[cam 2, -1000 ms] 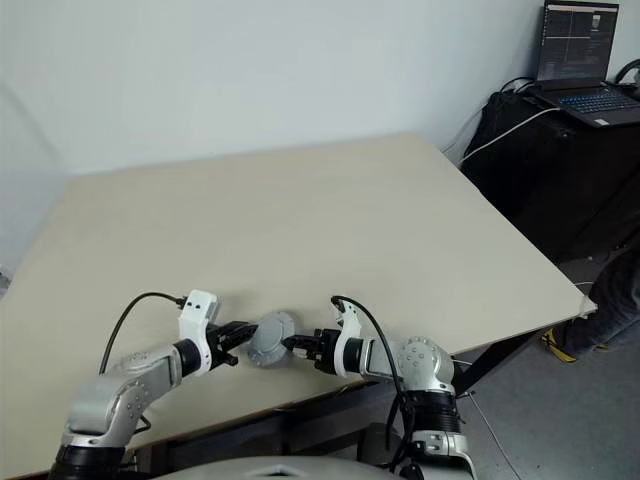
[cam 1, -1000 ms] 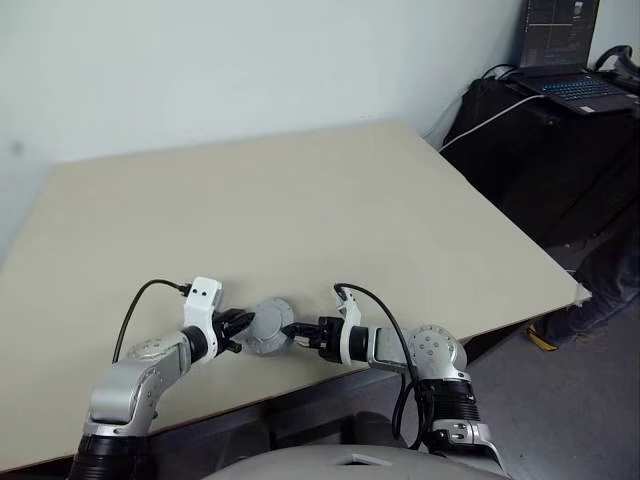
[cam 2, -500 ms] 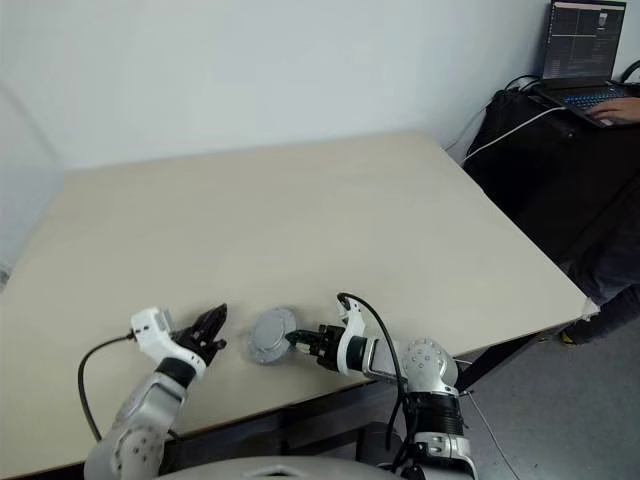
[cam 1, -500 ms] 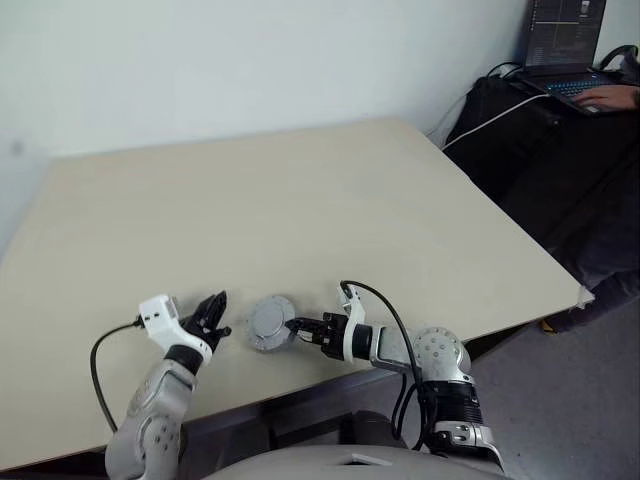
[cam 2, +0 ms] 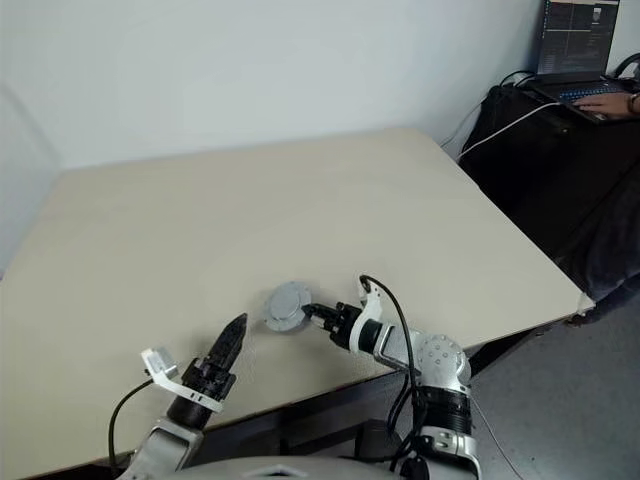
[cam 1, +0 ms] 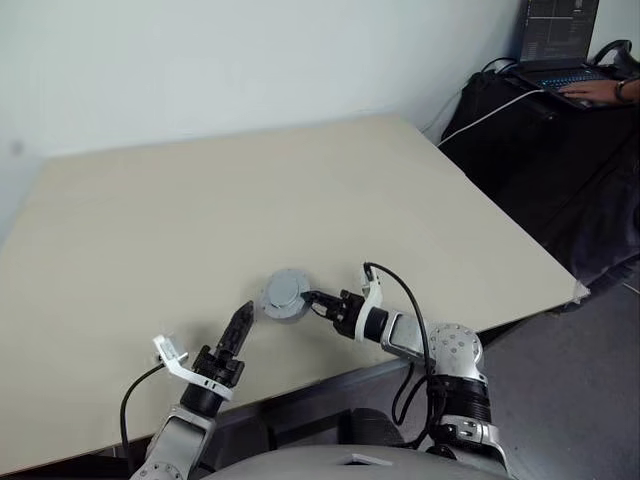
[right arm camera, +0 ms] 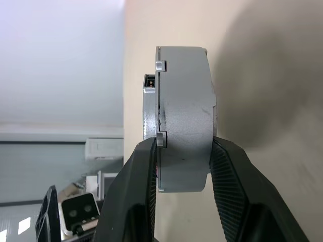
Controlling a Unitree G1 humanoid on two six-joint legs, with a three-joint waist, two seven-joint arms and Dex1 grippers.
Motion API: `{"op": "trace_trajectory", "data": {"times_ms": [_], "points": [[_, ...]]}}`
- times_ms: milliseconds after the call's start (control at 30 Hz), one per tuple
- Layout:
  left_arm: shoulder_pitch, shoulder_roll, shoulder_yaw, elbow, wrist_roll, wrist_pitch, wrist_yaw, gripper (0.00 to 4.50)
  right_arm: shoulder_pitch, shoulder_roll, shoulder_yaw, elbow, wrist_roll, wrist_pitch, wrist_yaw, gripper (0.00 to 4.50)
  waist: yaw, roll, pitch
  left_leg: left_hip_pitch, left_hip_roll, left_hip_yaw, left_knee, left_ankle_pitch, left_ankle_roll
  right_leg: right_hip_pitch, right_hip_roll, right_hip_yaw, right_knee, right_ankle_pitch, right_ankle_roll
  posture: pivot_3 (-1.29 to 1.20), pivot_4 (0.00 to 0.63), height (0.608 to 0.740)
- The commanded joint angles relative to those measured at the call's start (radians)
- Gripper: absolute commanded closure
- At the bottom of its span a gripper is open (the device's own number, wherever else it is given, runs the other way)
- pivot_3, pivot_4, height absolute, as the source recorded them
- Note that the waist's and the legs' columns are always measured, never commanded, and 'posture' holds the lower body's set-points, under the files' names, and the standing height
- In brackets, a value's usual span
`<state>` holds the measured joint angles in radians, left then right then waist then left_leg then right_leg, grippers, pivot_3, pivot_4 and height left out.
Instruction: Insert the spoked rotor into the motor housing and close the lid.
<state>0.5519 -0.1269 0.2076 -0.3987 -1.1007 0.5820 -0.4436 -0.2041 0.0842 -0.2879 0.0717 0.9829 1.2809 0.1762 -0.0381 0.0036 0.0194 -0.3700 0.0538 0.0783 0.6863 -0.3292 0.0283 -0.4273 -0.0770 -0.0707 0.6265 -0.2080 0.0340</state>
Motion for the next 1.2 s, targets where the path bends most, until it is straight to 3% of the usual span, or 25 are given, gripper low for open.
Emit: {"op": "trace_trajectory", "data": {"times_ms": [33,600,1167,1200], "points": [[0.013,-0.027,-0.019,-0.016,-0.057,-0.007,0.013,0.0,-0.038,0.058,-0.012,-0.052,0.073,-0.02,0.01,3.28,0.0,0.0,0.0,0.0,0.0,0.0,0.0,0.0,0.0,0.0,0.0,0.0,0.0,0.0,0.0,0.0,0.0,0.74],[-0.053,-0.048,-0.068,0.123,-0.174,-0.006,0.089,0.0,-0.007,0.067,0.058,-0.143,0.19,0.034,-0.013,3.28,0.0,0.0,0.0,0.0,0.0,0.0,0.001,0.0,0.0,0.0,0.0,0.001,0.0,0.002,-0.001,0.0,0.0,0.74],[-0.082,-0.069,-0.108,0.136,-0.256,-0.038,0.036,0.0,0.039,0.023,0.135,-0.159,0.232,0.099,-0.028,3.28,0.0,-0.001,-0.001,0.0,0.0,0.0,0.004,0.0,0.0,0.001,0.0,0.001,0.0,0.003,0.0,0.0,0.0,0.74],[-0.08,-0.069,-0.111,0.136,-0.257,-0.038,0.036,0.18,0.039,0.022,0.134,-0.16,0.232,0.099,-0.029,3.28,0.0,-0.001,-0.001,0.0,0.0,0.0,0.004,0.0,0.0,0.001,0.0,0.001,0.0,0.003,0.0,0.0,0.0,0.74]]}}
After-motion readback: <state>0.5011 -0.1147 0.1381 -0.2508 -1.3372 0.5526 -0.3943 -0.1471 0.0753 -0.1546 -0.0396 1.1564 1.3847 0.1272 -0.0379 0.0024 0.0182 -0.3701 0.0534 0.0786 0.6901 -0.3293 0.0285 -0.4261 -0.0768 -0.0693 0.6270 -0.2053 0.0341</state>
